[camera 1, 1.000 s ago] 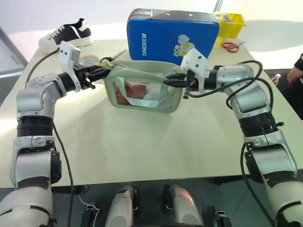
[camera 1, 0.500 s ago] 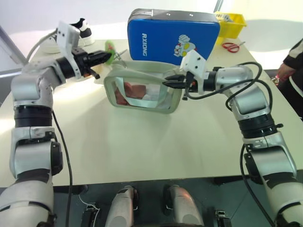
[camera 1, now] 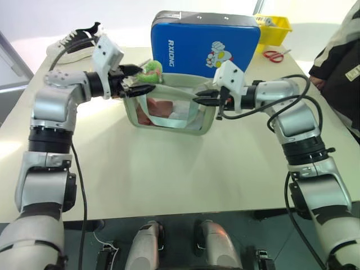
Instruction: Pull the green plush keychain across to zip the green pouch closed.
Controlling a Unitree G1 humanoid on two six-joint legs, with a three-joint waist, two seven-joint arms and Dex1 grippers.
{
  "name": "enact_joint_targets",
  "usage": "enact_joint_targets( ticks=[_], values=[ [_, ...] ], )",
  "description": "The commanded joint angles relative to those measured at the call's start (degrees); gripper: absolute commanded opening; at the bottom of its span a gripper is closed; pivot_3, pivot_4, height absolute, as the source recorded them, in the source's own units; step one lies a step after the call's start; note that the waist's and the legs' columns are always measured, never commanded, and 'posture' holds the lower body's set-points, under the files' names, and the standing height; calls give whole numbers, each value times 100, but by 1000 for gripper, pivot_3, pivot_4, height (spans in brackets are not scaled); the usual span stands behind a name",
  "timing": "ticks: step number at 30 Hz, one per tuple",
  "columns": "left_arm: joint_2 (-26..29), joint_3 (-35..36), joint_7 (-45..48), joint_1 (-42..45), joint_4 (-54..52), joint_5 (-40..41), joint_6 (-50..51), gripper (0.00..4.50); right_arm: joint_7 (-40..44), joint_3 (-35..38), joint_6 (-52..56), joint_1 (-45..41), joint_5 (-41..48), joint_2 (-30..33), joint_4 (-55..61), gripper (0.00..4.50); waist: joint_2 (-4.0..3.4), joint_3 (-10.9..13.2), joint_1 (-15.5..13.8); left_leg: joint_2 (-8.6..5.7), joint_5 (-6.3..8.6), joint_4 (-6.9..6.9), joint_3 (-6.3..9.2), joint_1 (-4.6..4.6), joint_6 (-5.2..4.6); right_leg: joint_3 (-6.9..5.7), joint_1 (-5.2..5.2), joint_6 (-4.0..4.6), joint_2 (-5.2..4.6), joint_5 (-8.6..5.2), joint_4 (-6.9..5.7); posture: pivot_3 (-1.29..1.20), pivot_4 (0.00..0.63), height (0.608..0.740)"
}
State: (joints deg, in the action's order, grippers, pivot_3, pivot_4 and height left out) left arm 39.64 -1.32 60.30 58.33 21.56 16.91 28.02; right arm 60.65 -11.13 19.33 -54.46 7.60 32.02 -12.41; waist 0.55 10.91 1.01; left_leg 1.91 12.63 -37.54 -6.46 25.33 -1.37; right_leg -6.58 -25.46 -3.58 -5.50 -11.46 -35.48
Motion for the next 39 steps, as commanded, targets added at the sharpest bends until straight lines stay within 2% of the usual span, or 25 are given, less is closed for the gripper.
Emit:
enact_joint_targets(
  ticks=[1,5,12,15,21,25,28,34,37,39],
  values=[
    [415,196,299,74,-149,23,-29,3935,-4,99,-21,0,24,28,189,0,0,0,-2,0,0,0,0,0,0,0,0,0,0,0,0,0,150,740],
    [544,161,251,-231,89,-155,-309,3935,-16,122,33,33,28,69,258,0,-1,-1,-21,0,1,-4,2,0,-1,0,1,0,-1,0,-1,0,150,740],
    [99,-9,-111,-519,654,-529,-909,3935,10,147,199,121,54,148,479,0,0,0,-34,1,6,-41,9,12,-10,-1,2,1,-1,-1,-25,0,150,740],
    [-24,87,-153,-476,750,-510,-978,3061,8,151,237,142,50,158,521,0,0,0,-29,1,7,-45,7,10,-11,-1,2,1,-3,-1,-27,0,150,740],
    [89,236,-63,-613,321,-380,-770,40,-20,139,252,129,34,118,476,0,0,0,-29,1,7,-46,8,10,-11,-1,2,1,-4,-1,-31,0,150,740],
    [202,344,33,-918,-473,-93,-188,40,-101,202,292,-38,30,75,232,0,0,0,-22,2,8,-46,8,10,-11,0,1,1,-5,-1,-33,0,150,740],
    [224,411,-16,-1175,-960,62,120,0,109,334,486,-363,215,156,-32,1165,0,0,-25,1,8,-46,8,10,-11,1,0,1,-6,-1,-37,0,150,740],
    [234,472,-212,-1472,-1368,82,288,0,490,498,580,-1089,431,241,-752,4218,0,0,-43,0,8,-49,12,10,-11,0,1,2,-7,-2,-39,0,150,740],
    [258,497,-278,-1531,-1367,75,256,0,691,782,1089,-1757,892,1,-1261,4218,-2,1,-21,0,8,-49,11,10,-12,1,-1,2,-7,-1,-39,0,150,740],
    [262,484,-305,-1541,-1322,54,207,0,194,999,1332,-2311,982,-441,-2000,4218,-3,2,16,2,8,-48,10,10,-11,1,-5,3,-7,-1,-45,0,150,740]
  ],
)
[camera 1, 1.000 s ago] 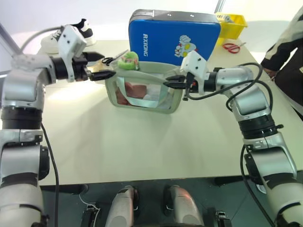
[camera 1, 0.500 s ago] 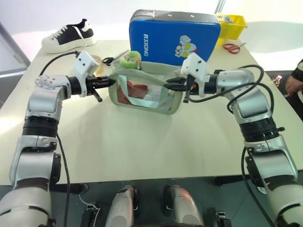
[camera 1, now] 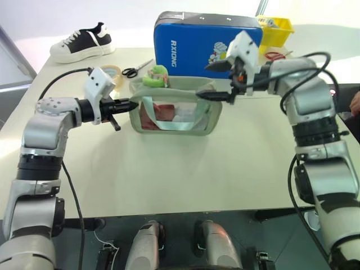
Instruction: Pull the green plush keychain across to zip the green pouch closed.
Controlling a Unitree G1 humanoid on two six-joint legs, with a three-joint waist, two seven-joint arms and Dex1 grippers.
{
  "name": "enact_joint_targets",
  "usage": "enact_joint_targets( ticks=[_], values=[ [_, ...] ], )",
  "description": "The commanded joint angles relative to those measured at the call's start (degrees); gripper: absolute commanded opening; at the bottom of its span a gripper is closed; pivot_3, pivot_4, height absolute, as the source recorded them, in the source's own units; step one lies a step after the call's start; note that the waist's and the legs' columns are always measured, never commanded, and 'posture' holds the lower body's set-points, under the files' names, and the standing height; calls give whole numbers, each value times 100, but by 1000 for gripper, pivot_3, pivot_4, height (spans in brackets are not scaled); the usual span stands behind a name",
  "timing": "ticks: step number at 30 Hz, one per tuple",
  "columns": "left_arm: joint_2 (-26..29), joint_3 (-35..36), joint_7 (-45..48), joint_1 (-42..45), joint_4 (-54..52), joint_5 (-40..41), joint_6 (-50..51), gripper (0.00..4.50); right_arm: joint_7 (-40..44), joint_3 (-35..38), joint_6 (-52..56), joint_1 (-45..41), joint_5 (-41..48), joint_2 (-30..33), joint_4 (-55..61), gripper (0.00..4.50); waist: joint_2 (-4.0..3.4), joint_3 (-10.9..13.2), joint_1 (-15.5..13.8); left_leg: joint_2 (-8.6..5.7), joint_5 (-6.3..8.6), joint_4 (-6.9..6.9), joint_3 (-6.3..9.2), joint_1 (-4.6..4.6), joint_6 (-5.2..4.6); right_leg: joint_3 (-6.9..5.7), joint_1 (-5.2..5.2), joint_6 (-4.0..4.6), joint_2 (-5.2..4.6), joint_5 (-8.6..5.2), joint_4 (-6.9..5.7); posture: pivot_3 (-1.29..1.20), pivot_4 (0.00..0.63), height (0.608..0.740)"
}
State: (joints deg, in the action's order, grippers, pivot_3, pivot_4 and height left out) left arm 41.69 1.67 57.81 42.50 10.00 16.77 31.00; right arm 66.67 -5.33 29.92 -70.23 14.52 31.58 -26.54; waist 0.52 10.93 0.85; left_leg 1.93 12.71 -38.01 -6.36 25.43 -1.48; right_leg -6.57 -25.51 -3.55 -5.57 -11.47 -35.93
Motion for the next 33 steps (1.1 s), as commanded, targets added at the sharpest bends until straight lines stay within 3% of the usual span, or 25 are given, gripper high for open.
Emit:
enact_joint_targets(
  ticks=[1,7,17,21,27,33],
  values=[
    [49,181,-66,46,-154,78,-95,0,-664,479,320,-961,269,-656,-994,4218,0,0,44,2,0,0,-3,-4,1,2,-1,1,0,0,-7,0,150,740],
    [-19,112,-70,131,-104,81,-120,0,-1669,484,-60,-1533,-167,-1749,-2928,4218,2,-3,11,3,-2,4,-4,-5,6,1,0,4,2,-1,-8,0,150,740],
    [-29,90,-102,82,-167,60,-129,0,-1505,677,169,-1750,-185,-2108,-3788,4218,4,-1,13,-8,3,2,-2,7,-3,2,-2,2,-6,0,-5,0,150,740],
    [-41,82,-121,77,-179,61,-122,0,-1435,800,38,-1802,-170,-2091,-3737,2924,4,-1,14,-6,1,2,1,4,-1,1,-2,2,-4,0,-8,0,150,740],
    [-90,49,-128,92,-160,62,-127,0,-1489,903,-84,-1797,-208,-1848,-3509,53,3,-1,6,-6,2,2,1,5,-1,2,-2,3,-4,0,-7,0,150,740],
    [-100,34,-86,61,-185,78,-101,0,-1634,973,223,-1399,-207,-1115,-2174,53,3,-1,-17,-8,2,2,4,7,-2,2,-2,3,-6,-1,-5,0,150,740]
  ],
)
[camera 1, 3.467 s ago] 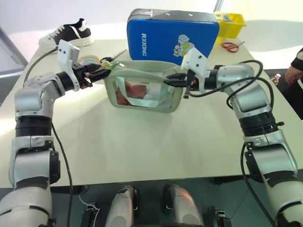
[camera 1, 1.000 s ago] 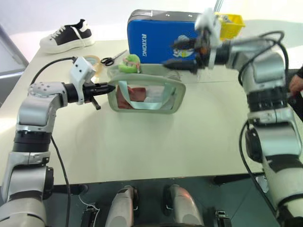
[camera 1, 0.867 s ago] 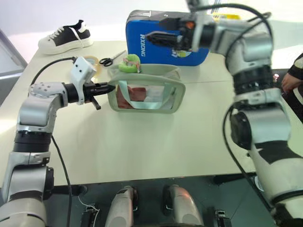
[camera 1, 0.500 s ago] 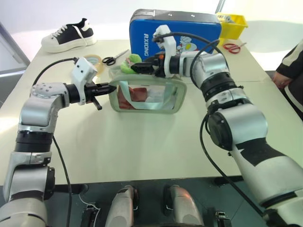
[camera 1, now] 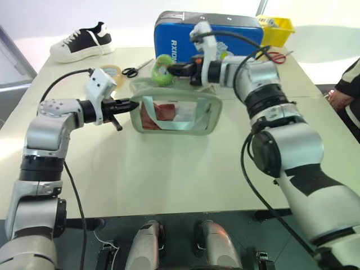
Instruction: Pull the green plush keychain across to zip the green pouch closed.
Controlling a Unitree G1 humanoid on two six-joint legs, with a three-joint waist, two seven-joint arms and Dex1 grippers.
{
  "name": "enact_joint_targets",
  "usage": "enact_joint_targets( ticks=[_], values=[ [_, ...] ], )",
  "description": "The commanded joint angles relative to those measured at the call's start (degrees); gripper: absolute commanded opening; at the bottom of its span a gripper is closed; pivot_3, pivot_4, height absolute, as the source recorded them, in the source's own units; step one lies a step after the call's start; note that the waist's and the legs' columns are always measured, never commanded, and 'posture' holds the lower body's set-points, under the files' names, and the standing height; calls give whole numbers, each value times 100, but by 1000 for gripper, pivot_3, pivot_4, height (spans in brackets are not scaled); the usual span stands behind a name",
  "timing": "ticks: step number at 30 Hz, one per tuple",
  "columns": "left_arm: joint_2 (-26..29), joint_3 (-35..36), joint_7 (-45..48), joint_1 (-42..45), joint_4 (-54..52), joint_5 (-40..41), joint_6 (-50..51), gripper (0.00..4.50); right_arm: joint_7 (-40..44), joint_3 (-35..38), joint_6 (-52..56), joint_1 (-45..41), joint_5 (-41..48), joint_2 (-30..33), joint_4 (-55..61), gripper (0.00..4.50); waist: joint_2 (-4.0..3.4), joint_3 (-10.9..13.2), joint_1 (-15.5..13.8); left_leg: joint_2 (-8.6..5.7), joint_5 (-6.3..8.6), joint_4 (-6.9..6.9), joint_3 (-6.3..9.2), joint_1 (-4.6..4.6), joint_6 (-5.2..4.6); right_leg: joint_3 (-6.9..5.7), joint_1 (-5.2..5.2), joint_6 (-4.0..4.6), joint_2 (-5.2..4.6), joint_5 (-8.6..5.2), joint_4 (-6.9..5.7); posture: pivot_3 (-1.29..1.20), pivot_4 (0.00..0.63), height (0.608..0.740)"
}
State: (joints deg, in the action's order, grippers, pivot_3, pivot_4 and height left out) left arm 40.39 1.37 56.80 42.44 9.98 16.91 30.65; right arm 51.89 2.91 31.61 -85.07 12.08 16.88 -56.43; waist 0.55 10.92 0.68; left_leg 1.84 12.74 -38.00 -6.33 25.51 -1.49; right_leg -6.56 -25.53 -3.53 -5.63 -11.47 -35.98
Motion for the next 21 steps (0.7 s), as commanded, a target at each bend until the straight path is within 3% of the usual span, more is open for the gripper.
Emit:
enact_joint_targets(
  ticks=[1,5,10,13,21],
  values=[
    [40,66,31,53,-181,65,-66,0,-291,106,9,286,-85,546,1173,53,1,-1,3,0,1,0,1,-1,0,0,1,0,0,0,1,0,150,740],
    [48,49,67,45,-129,41,-83,0,-784,-803,-1384,1704,-1542,1766,2570,53,4,-2,-40,-3,2,0,5,0,-2,-5,8,-1,-3,-1,11,0,150,740],
    [23,-2,77,92,-109,34,-71,0,-1093,-1131,-1786,3010,-2167,2361,3361,53,-4,2,71,4,3,5,-14,-5,-4,3,2,-3,0,-1,21,0,150,740],
    [13,-28,113,130,-76,25,-77,0,-1330,-1213,-1758,3584,-2246,2164,3543,53,-2,1,62,11,-3,6,-14,-17,6,4,2,-2,7,-3,-2,0,150,740],
    [-37,-103,131,290,40,-10,-117,0,-1786,-1094,-942,4216,-1684,498,3268,53,1,-2,43,14,-9,1,-7,-17,13,4,6,0,12,-3,-2,0,150,740]
  ],
)
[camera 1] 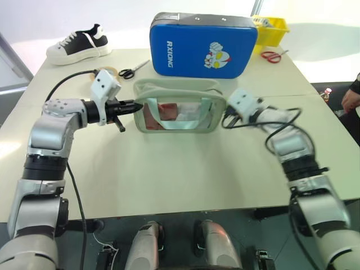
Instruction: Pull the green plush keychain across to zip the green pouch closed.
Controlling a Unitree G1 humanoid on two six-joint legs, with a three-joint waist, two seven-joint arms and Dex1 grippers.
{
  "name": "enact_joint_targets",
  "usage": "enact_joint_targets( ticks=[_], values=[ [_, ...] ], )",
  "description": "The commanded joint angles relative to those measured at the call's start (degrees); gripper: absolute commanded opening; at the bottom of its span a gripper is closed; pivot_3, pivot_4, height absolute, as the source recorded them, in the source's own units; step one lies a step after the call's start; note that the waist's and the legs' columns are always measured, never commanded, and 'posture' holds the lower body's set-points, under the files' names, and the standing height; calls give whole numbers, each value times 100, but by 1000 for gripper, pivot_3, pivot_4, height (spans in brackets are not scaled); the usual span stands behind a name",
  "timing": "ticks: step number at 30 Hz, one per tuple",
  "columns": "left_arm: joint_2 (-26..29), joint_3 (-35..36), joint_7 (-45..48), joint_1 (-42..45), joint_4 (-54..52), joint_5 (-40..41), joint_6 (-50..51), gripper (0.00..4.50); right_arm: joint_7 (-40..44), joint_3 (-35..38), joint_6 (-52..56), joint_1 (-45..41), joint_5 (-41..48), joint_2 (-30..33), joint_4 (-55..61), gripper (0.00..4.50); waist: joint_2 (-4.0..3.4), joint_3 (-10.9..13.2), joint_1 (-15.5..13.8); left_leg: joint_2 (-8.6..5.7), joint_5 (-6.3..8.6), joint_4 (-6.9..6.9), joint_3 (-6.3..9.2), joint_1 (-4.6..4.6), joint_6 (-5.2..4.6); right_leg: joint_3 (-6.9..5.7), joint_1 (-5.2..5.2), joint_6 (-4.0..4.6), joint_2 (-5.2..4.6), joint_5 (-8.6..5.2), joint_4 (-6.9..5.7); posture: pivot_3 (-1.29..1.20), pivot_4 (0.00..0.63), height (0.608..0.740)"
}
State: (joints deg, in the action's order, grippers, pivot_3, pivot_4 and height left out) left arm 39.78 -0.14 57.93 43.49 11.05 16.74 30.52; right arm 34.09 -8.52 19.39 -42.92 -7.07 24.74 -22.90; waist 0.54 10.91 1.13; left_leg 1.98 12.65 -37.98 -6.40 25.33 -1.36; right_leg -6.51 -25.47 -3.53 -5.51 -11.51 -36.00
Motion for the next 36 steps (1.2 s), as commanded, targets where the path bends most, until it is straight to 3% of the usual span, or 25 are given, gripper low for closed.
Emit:
enact_joint_targets(
  ticks=[1,7,10,14,17,20,22,27,31,36],
  values=[
    [21,46,19,189,-71,10,-104,0,-13,86,377,-2,298,-405,-119,53,3,-2,-3,0,0,-1,1,-1,0,0,2,0,0,0,0,0,150,740],
    [33,75,5,136,-118,18,-119,0,170,265,543,-182,393,-333,-238,53,3,-2,3,0,0,-1,4,-4,0,0,4,1,1,0,0,0,150,740],
    [36,79,-13,125,-133,12,-127,0,607,563,934,-393,781,-51,26,959,1,-1,-7,-1,1,-1,4,-2,-1,0,3,1,0,0,0,0,150,740],
    [48,82,-30,122,-121,-4,-165,0,1334,810,1229,-807,1140,690,360,2917,-3,1,-20,-3,1,-1,5,3,-2,0,-1,1,-3,0,1,0,150,740],
    [50,89,-27,135,-84,5,-190,0,2447,953,1557,-1014,1739,1389,698,2917,-5,3,-36,-4,4,0,5,8,-6,0,-5,1,-3,-1,5,0,150,740],
    [64,118,48,181,-23,65,-183,1027,3417,927,1925,-1074,2274,1987,1041,2998,-2,2,-47,-4,8,1,6,8,-11,-1,-4,1,-4,-1,9,0,150,740],
    [98,169,166,204,-11,170,-119,2057,3795,944,2235,-1079,2631,2188,1291,2998,-2,1,-46,-4,9,1,8,8,-12,-3,-1,2,-5,-2,14,0,150,740],
    [266,336,335,300,-16,370,118,4429,3591,957,2490,-1058,2827,2126,1634,2998,-1,2,-35,-2,9,1,6,8,-12,-4,-2,10,-8,-5,24,0,150,740],
    [569,729,327,662,47,805,876,4471,3186,1020,2505,-981,2894,1947,1886,2998,0,3,-43,-2,10,1,7,16,-12,-4,-7,13,-10,-7,26,0,150,740],
    [1111,810,501,594,140,732,796,4471,2967,1128,2556,-1020,3006,1973,1968,2998,-2,4,-44,-6,12,2,5,17,-16,-6,-6,5,-10,-2,32,0,150,740]
  ],
)
